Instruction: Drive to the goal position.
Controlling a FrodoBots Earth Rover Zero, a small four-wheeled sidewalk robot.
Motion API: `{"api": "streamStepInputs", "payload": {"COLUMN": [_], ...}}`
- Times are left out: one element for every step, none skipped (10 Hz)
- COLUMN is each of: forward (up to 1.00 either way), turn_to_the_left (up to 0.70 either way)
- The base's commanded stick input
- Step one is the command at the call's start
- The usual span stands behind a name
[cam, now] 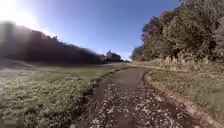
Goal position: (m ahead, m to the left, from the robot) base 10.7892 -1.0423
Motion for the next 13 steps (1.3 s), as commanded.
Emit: {"api": "streamStepInputs", "payload": {"forward": [0.85,0.85,0.85,0.85,0.85,0.85,0.85,0.85,0.85,0.85,0.85,0.85,0.85], "turn_to_the_left": [0.0,0.0,0.0,0.0,0.0,-0.12,-0.27,-0.34,-0.34,-0.34,-0.34,-0.34,-0.34]}}
